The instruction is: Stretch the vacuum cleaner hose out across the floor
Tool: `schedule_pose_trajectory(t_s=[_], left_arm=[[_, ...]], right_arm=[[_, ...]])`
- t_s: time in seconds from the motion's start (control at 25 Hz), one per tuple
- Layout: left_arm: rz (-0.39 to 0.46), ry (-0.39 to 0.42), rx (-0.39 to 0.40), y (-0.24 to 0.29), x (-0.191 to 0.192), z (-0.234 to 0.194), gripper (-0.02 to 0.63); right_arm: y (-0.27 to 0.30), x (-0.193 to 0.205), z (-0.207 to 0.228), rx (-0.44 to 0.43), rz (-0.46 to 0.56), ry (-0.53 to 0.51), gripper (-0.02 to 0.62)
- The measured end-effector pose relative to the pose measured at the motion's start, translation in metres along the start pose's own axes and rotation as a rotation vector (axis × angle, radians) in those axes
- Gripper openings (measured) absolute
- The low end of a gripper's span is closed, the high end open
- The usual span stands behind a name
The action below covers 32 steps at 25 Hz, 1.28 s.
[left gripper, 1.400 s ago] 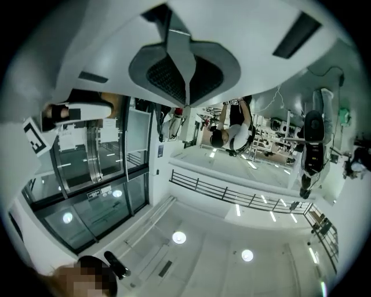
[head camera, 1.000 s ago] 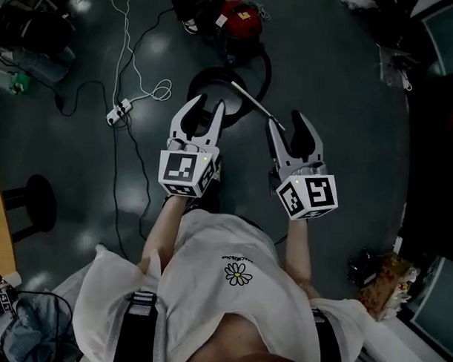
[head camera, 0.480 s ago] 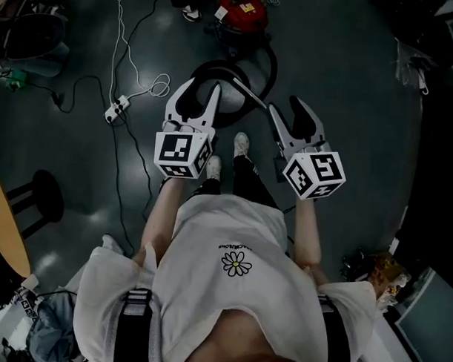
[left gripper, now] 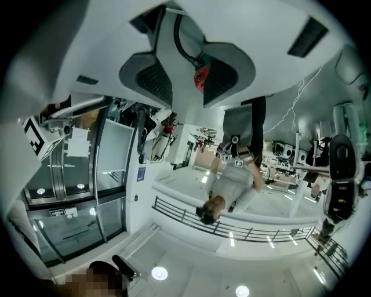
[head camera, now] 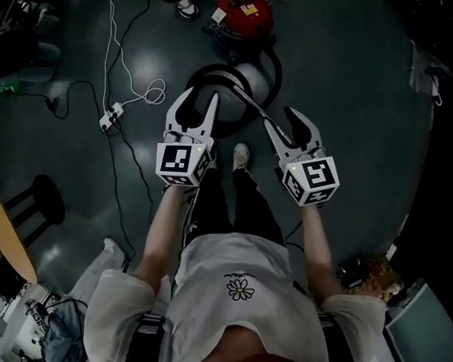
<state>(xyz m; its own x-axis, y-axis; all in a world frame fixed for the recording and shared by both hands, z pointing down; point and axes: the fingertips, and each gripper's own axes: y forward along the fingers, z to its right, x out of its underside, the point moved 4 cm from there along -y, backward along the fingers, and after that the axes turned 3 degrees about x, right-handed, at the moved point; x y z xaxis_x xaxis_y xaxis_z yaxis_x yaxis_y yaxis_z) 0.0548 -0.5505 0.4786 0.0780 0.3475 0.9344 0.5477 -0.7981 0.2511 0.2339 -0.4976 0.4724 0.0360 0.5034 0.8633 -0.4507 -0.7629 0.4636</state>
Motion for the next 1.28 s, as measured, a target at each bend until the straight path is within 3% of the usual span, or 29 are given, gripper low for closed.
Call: schedule_pose_trajectory(t_s=[0.12, 0.36, 0.52, 0.68, 0.8, 1.0, 1.12, 1.28], left_arm=[[-0.041, -0.032, 0.016, 0.053, 0.072, -0.040, 0.149], [-0.147, -0.033, 0.052, 0.122, 0.255, -0.103, 0.149], [-0.238, -0.037, 0.067, 0.151, 0.371, -0.133, 0.150], [-0.302, -0.031, 0.087, 0.175, 0.459, -0.158, 0.150], [-0.329, -0.050, 0.090, 0.185, 0.500, -0.175, 0.149], [-0.348, -0.032, 0.092, 0.192, 0.533, -0.203, 0.150], [-0.344, -0.037, 0.073, 0.193, 0.545, -0.217, 0.150], [-0.352, -0.024, 0.065, 0.186, 0.553, -0.221, 0.150]], right_arm=[[0.079, 0.083, 0.027, -0.020, -0.131, -0.004, 0.216], [0.231, 0.308, 0.097, -0.007, -0.431, 0.060, 0.216], [0.297, 0.429, 0.146, 0.053, -0.594, -0.005, 0.216], [0.341, 0.523, 0.183, 0.081, -0.739, -0.058, 0.216], [0.366, 0.575, 0.200, 0.093, -0.812, -0.074, 0.216], [0.399, 0.631, 0.213, 0.113, -0.939, -0.157, 0.216], [0.413, 0.652, 0.224, 0.158, -0.995, -0.241, 0.216], [0.417, 0.662, 0.236, 0.095, -1.094, -0.272, 0.213]])
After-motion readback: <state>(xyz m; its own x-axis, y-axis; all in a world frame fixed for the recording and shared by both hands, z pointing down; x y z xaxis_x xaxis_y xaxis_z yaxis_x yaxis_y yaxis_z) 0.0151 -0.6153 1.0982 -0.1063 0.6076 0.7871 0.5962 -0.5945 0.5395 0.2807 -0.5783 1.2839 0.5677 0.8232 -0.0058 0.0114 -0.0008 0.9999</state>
